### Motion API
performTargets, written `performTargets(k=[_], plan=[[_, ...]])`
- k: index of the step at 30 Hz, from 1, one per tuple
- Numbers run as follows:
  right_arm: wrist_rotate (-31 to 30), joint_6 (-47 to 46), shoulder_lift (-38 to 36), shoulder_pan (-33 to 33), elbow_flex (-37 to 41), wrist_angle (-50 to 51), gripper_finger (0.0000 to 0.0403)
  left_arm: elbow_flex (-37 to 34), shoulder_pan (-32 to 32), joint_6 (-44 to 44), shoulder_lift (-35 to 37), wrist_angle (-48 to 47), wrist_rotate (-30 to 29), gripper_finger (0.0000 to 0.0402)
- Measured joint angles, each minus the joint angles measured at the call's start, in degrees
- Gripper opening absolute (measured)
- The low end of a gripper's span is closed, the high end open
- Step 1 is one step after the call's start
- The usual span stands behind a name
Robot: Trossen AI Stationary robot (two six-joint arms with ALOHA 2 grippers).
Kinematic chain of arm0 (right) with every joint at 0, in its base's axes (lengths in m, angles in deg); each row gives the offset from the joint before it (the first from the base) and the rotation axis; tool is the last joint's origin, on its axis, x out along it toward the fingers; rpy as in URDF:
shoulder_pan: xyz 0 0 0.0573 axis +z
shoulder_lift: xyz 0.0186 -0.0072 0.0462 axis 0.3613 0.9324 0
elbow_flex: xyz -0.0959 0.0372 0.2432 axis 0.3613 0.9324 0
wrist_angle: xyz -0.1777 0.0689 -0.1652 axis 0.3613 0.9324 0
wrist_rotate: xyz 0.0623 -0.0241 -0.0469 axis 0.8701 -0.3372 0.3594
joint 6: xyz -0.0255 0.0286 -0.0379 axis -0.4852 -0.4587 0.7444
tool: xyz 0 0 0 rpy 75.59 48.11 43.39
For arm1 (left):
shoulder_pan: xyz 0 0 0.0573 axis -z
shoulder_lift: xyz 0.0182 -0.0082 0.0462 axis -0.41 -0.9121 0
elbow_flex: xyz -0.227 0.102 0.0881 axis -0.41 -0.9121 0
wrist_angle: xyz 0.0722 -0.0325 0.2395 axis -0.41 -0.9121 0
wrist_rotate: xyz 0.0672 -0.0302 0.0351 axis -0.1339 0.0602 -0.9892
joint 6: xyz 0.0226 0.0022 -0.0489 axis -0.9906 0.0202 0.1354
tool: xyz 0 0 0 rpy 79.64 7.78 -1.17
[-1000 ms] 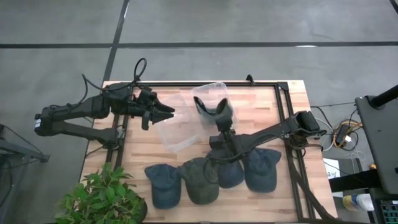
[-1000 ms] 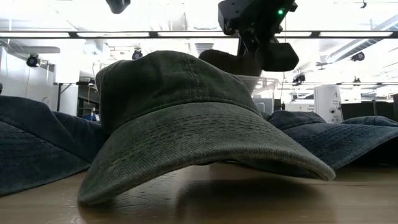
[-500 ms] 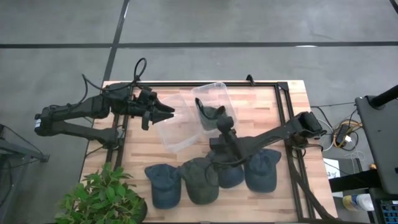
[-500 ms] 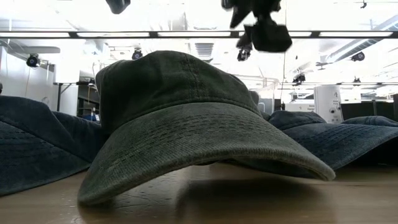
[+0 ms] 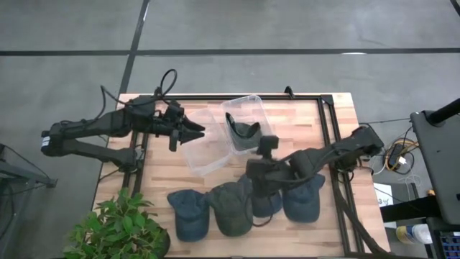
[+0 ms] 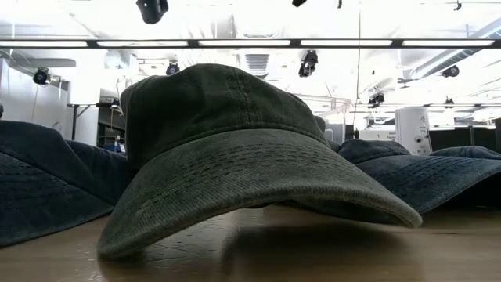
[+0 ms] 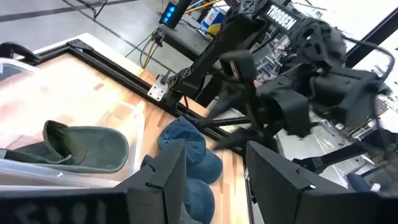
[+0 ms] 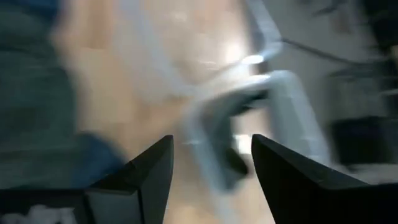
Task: Pick & Place hat
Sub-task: Put the dark green cap into the right transparent bin
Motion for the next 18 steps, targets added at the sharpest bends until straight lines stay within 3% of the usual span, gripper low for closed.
performTargets(k=[5, 11, 18], plan=[[8.31, -0.41, 0.26, 2.28, 0.52, -2.92, 0.0205, 0.00, 0.02, -0.04, -0.72, -0.03, 0.01, 0.0160], [12.12, -3.57, 2.31, 6.61, 0.52, -5.08, 0.0205, 0.00, 0.02, -0.06, -0.92, 0.06, 0.01, 0.0160], [12.50, -4.88, 5.54, 12.01, 0.63, -11.28, 0.0205, 0.00, 0.02, -0.98, -1.16, 0.00, -0.71, 0.0160]])
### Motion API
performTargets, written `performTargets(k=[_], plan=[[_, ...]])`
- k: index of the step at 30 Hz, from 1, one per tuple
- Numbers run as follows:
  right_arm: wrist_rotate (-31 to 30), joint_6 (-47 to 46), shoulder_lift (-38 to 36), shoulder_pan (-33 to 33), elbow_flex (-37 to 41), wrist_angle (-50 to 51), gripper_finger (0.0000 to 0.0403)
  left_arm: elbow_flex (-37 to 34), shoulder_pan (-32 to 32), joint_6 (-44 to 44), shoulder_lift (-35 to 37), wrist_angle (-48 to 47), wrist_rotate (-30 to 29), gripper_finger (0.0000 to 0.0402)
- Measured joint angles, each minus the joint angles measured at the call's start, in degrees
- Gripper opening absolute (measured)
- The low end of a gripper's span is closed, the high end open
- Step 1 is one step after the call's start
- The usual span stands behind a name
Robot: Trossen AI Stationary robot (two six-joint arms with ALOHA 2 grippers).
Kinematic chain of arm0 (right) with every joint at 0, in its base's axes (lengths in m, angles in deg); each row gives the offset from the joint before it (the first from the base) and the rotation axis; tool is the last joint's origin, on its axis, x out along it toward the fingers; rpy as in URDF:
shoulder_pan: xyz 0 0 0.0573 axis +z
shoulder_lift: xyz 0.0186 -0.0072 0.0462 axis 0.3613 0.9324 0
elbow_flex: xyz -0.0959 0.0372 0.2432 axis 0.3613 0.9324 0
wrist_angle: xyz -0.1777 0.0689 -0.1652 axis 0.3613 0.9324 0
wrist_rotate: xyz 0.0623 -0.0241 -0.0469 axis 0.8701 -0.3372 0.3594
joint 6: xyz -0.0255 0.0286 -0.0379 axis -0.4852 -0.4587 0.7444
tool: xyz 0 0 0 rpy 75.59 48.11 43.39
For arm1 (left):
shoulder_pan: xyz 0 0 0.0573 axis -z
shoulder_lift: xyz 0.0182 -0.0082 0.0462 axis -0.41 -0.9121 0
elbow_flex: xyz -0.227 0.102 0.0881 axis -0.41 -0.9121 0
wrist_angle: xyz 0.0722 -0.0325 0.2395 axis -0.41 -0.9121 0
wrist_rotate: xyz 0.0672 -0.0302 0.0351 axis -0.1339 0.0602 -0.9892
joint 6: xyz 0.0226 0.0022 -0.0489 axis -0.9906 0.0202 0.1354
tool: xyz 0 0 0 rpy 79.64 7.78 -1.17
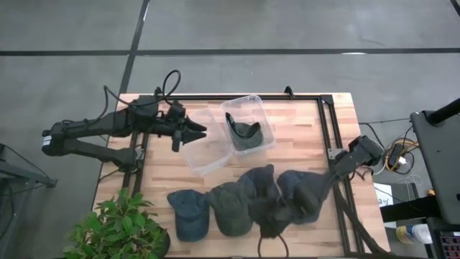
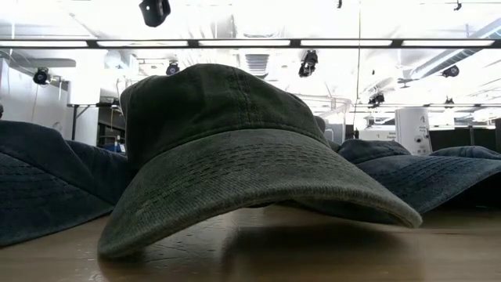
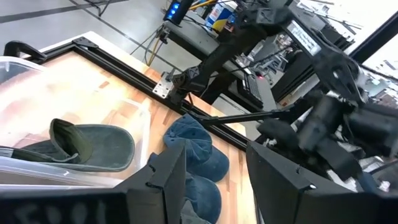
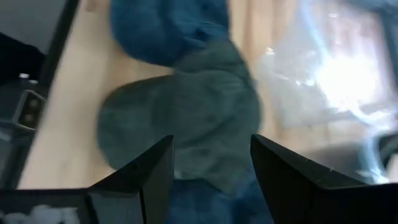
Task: Pick & Place hat
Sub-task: Put the dark green cap into the right transparent bin
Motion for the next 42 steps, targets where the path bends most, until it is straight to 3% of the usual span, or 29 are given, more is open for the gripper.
performTargets(k=[13, 26, 36, 42], plan=[[-1.34, -1.23, 15.43, 6.21, -1.52, -7.73, 0.0205, 0.00, 0.00, 0.26, -0.22, -0.09, -0.38, 0.0160], [-1.57, -1.68, 31.39, 8.58, -19.39, 1.11, 0.0205, -0.53, 0.00, 1.53, -0.66, -0.57, -0.37, 0.0160], [-15.00, -3.79, 38.64, 10.38, -26.19, 9.54, 0.0205, -2.21, -0.04, 1.68, -1.09, -0.43, -0.38, 0.0160], [-14.83, -3.52, 39.72, 10.72, -25.86, 9.09, 0.0205, -2.93, -0.04, 3.20, -1.12, 0.03, -0.38, 0.0160]])
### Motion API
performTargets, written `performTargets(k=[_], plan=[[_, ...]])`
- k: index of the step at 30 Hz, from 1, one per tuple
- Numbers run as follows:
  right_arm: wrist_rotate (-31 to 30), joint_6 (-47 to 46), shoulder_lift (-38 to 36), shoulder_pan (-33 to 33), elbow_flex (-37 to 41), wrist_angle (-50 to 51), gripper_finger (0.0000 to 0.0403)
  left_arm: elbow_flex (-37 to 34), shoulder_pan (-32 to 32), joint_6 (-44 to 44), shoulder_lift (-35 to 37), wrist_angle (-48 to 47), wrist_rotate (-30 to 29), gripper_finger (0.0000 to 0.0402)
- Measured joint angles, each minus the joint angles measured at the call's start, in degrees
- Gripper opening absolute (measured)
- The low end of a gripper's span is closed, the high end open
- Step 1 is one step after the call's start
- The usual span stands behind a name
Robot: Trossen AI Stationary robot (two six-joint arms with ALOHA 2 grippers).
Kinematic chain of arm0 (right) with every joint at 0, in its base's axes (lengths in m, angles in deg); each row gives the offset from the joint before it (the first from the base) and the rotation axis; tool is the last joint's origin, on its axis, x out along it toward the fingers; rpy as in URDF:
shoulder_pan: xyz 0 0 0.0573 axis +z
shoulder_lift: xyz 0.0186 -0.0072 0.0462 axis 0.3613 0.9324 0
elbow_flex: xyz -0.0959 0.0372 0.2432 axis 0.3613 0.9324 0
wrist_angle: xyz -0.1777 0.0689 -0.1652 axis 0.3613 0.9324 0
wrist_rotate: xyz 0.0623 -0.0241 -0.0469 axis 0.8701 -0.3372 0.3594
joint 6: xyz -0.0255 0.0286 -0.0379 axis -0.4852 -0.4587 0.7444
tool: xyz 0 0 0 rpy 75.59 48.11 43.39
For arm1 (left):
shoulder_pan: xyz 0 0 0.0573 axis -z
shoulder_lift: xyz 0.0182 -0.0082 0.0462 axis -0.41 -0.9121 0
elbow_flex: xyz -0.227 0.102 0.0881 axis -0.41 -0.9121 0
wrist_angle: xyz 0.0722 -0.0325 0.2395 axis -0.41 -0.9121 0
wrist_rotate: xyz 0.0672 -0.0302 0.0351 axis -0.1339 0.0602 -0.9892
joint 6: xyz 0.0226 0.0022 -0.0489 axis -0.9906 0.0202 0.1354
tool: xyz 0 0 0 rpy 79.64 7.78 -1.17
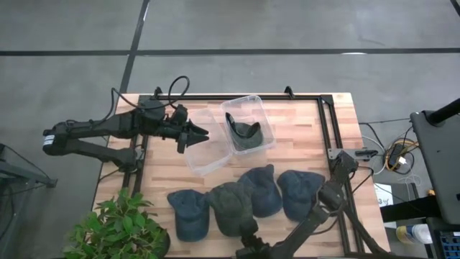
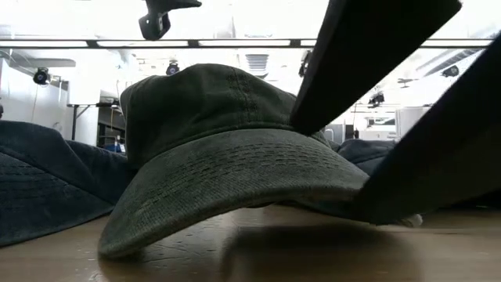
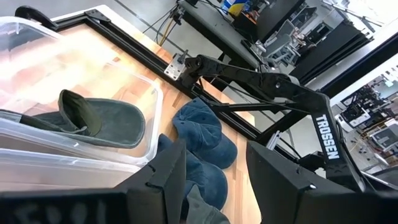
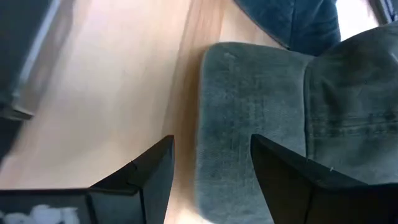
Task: Pick & Place hat
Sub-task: Put the dark green cap into the right transparent bin
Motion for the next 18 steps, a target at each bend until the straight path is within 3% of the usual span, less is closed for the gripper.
performTargets(k=[12, 18], plan=[[-4.40, 0.67, -0.19, 0.68, 3.88, -0.19, 0.0205, 0.00, 0.05, -0.24, -0.02, 0.02, 0.01, 0.0160], [-9.16, 5.84, -0.40, 0.94, 8.58, -7.51, 0.0203, 0.00, 0.04, -0.20, -0.02, 0.02, -0.01, 0.0160]])
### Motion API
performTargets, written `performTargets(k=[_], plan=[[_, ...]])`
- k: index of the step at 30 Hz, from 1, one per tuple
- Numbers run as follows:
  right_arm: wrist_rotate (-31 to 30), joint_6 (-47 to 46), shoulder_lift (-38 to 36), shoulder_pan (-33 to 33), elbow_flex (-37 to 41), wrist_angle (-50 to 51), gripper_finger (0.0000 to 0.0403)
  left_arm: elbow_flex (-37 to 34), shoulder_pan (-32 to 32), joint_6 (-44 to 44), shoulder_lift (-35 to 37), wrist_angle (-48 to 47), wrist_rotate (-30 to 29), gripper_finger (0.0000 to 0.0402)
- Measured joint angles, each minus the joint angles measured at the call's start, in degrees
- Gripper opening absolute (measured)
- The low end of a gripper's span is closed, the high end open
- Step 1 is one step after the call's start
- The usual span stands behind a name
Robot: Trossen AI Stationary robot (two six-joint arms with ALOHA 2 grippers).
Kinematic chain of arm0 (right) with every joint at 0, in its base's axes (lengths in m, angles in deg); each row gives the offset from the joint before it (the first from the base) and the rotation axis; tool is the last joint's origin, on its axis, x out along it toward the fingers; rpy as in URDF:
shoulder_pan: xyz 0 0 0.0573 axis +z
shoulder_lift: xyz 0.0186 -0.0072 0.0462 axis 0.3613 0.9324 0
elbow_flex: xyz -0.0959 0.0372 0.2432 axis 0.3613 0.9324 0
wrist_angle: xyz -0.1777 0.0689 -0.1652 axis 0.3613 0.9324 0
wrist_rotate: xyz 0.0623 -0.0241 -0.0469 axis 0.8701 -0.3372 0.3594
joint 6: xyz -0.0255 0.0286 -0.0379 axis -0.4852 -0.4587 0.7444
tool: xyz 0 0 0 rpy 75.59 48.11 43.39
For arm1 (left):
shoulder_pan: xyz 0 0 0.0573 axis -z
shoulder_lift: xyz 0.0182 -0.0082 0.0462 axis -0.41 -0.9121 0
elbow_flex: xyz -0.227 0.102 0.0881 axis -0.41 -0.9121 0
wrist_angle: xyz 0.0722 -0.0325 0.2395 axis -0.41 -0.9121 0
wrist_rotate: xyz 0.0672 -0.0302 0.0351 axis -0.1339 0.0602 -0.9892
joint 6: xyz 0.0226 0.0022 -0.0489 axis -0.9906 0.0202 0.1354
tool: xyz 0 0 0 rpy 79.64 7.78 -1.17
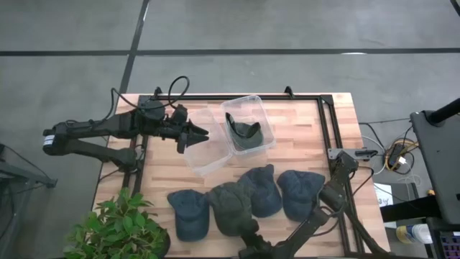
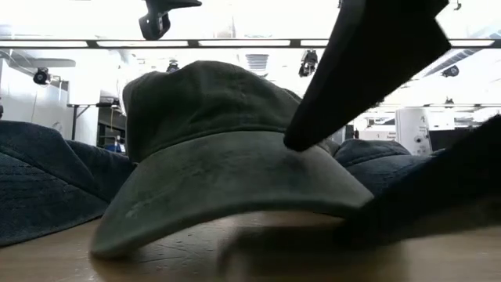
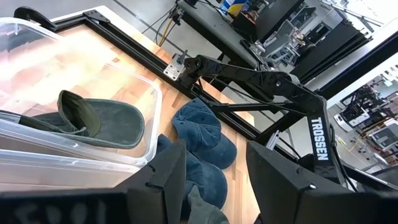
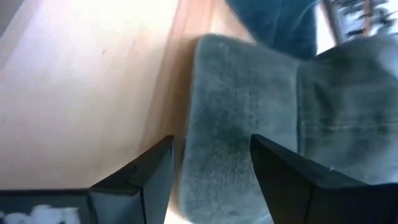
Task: Pick & Place hat
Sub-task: Put the dark green cap into the right transparent bin
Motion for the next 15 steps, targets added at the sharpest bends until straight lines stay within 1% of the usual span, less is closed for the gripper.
performTargets(k=[4, 7, 11, 15], plan=[[-7.09, 0.25, 0.01, 0.57, 0.57, -0.16, 0.0187, -0.40, 0.00, 0.38, -0.02, 0.10, -0.52, 0.0160], [-12.51, 1.91, 0.20, 0.72, -0.31, 0.50, 0.0164, -1.30, 0.00, 1.09, -0.05, 0.01, -1.11, 0.0160], [-13.56, 2.90, 0.24, -0.07, -1.67, 0.37, 0.0112, -1.92, 0.00, 1.92, -0.09, 0.22, -1.31, 0.0160], [-12.26, 0.89, 0.24, -1.30, -1.72, 0.47, 0.0043, -1.92, 0.00, 2.08, -0.07, 1.42, -1.31, 0.0160]])
